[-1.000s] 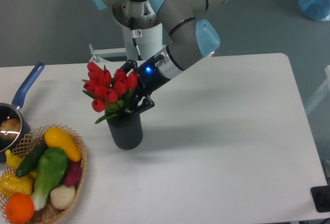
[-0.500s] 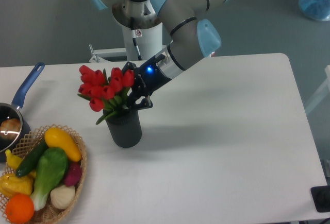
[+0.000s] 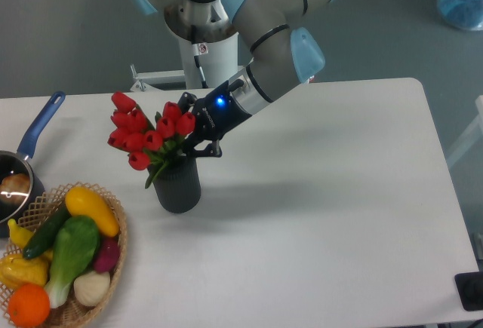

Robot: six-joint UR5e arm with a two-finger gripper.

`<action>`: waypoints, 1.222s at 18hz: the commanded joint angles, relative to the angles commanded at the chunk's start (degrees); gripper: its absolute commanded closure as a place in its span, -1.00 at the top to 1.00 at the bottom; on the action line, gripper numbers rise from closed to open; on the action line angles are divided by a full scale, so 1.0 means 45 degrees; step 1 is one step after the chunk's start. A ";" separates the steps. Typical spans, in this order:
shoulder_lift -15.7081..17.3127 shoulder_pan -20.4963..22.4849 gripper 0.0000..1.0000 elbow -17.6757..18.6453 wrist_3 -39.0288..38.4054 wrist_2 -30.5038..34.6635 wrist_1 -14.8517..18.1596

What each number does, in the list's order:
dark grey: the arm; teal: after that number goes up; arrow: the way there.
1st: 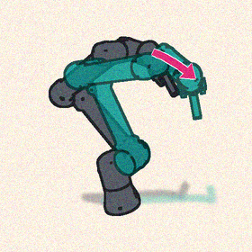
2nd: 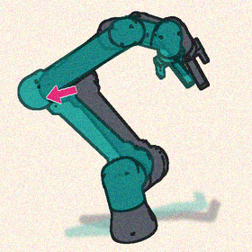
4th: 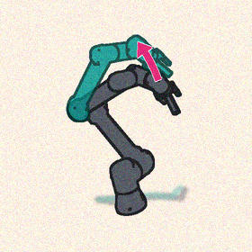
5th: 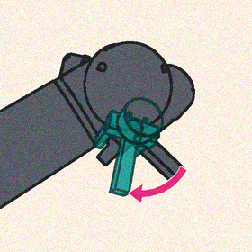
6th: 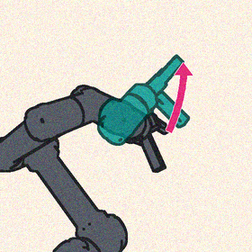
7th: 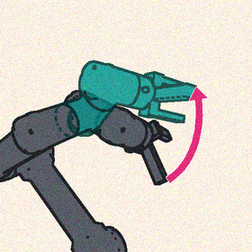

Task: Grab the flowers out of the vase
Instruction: 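Lift the gripped tulips upward, drawing the stems out of the vase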

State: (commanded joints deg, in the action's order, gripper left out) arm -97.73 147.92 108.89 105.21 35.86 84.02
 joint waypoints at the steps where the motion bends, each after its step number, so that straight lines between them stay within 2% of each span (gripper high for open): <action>1: 0.0000 0.0019 -0.49 0.0059 0.0019 0.0000 0.0000; 5: 0.0097 0.0078 -0.50 0.0137 0.0039 -0.0175 0.0039; 11: 0.0449 0.0292 -0.56 0.0196 0.0039 -0.1092 0.0624; 16: 0.0722 0.0390 -0.56 0.0196 0.0039 -0.1249 0.0800; 22: 0.1542 0.0547 -0.56 0.0098 0.0000 -0.2205 0.1543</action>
State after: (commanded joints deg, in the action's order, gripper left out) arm -90.80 150.38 109.34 105.21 25.94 90.97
